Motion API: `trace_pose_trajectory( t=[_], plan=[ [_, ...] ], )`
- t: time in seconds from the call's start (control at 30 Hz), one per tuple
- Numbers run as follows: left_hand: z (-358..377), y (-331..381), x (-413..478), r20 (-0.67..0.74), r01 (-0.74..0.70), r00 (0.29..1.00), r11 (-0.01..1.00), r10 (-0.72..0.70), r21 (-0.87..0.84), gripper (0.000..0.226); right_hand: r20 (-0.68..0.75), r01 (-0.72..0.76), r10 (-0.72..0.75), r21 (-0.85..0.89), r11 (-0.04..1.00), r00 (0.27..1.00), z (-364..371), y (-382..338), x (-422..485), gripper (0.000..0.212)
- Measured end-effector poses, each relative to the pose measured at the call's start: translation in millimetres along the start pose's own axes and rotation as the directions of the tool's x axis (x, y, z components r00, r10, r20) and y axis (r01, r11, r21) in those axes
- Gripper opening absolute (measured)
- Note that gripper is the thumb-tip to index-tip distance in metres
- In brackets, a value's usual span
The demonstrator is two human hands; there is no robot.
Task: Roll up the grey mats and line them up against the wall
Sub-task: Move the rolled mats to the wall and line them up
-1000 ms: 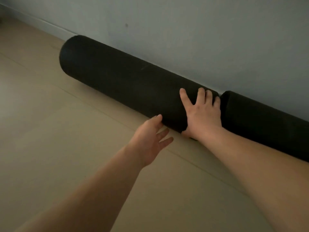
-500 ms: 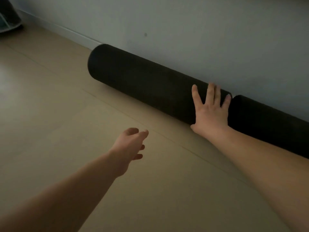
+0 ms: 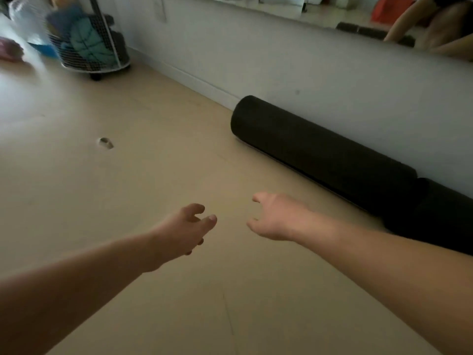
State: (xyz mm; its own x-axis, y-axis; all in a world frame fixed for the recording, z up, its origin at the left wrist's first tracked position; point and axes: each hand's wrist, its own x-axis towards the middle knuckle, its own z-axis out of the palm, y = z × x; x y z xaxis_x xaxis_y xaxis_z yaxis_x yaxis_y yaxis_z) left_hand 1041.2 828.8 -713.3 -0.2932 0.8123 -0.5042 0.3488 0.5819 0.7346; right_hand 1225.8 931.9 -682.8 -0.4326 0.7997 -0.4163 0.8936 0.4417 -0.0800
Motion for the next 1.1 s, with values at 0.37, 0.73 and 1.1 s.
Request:
trace_pose_trajectory(
  t=[0.37, 0.73, 1.1],
  plan=[
    [-138.2, -144.7, -97.6, -0.296, 0.027, 0.953, 0.991, -0.064, -0.128, 0.058, 0.13, 0.266, -0.274, 0.079, 0.961, 0.953, 43.4, -270.4, 8.7, 0.062],
    [-299.0, -340.3, -304.6, -0.709, 0.584, 0.558, 0.811, -0.432, -0.034, 0.061, 0.263, 0.443, -0.661, 0.566, 0.696, 0.703, 115.5, -488.5, -102.1, 0.061],
    [-280.7, -429.2, -415.7, -0.507, 0.738, 0.267, 0.513, -0.819, -0.439, 0.124, 0.498, 0.447, -0.725, 0.573, 0.687, 0.476, 176.6, -532.8, -170.9, 0.059]
  ],
)
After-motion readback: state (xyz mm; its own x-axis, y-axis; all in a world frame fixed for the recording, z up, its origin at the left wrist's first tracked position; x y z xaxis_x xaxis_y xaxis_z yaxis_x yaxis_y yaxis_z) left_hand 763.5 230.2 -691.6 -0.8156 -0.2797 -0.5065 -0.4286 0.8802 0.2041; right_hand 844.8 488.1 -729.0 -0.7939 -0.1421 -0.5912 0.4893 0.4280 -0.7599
